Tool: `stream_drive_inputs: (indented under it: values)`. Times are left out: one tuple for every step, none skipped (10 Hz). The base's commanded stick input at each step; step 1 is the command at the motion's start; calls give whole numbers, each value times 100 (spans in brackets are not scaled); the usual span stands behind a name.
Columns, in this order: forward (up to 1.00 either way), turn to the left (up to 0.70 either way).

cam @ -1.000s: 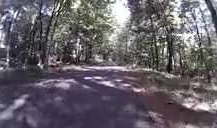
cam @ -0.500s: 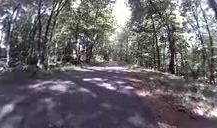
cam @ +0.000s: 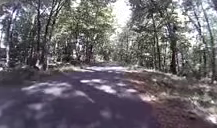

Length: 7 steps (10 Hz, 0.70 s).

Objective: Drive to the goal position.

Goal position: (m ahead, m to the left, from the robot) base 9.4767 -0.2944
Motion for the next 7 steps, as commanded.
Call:
stream_drive_inputs:
  values:
    - [45, 0]
    - [45, 0]
    - [45, 0]
    - [45, 0]
    - [45, 0]
    - [45, 0]
    - [45, 0]
